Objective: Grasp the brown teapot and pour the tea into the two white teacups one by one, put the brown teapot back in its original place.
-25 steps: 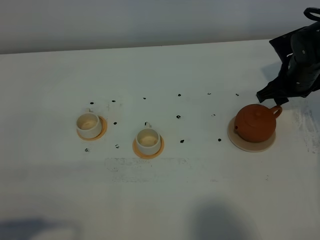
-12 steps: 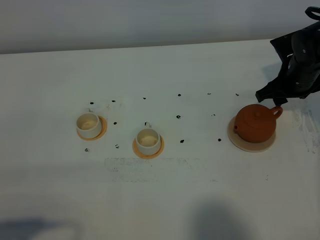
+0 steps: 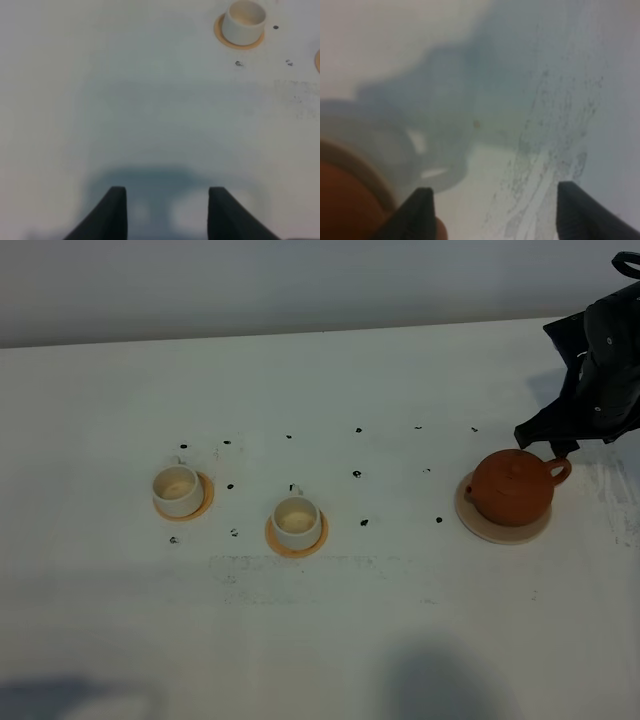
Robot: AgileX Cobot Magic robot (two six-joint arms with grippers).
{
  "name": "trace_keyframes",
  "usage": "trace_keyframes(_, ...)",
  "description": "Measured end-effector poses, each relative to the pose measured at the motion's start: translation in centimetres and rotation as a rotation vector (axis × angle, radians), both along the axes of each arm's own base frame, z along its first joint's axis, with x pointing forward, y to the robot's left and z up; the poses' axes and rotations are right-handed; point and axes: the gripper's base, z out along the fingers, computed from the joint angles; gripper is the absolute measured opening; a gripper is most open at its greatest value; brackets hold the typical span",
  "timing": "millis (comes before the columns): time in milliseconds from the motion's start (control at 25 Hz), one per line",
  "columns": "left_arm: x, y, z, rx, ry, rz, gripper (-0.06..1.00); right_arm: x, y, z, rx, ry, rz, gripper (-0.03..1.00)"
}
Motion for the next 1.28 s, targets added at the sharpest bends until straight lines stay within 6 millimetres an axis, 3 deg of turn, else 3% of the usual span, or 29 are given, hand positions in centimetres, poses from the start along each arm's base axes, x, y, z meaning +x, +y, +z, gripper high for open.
trace_keyframes(440, 0.0, 0.0, 0.0, 0.0, 0.0, 0.0, 0.38, -0.4, 0.0, 0.6, 0.007, 0.008, -0.01, 0.53)
trace_keyframes(640, 0.0, 0.0, 0.0, 0.0, 0.0, 0.0, 0.38, -1.5, -0.5, 1.5, 0.031, -0.049, -0.016, 0.53)
trace_keyframes(1280, 0.0, 0.0, 0.0, 0.001, 0.0, -0.001, 0.38, -2.5, -0.8, 0.6, 0.03, -0.039, -0.011, 0.53)
